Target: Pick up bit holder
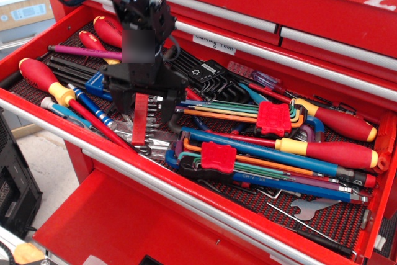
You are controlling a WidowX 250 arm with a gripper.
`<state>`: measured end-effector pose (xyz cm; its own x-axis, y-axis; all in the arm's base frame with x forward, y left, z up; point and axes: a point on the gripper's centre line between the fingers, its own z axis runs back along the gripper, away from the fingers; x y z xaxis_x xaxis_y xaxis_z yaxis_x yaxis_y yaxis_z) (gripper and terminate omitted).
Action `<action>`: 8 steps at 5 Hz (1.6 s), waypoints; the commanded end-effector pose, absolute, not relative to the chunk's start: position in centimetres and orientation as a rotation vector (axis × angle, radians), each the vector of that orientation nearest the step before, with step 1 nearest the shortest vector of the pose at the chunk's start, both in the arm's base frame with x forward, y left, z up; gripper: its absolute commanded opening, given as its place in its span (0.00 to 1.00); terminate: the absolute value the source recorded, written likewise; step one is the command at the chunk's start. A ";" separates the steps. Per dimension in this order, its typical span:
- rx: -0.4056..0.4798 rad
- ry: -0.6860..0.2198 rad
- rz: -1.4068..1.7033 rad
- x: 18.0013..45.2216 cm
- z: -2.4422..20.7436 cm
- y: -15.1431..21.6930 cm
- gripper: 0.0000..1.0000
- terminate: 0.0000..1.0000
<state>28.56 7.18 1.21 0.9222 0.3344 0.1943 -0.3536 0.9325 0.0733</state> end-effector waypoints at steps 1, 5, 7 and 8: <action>0.081 -0.235 0.325 29.5 0.6 8.0 1.00 0.00; 0.087 -0.240 0.339 30.1 0.6 8.2 0.00 0.00; 0.205 -0.208 0.298 31.2 6.6 7.9 0.00 0.00; 0.243 -0.270 0.264 30.7 9.5 7.7 0.00 0.00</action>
<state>30.12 7.74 8.83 0.9419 0.2000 0.2699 -0.2578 0.9455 0.1988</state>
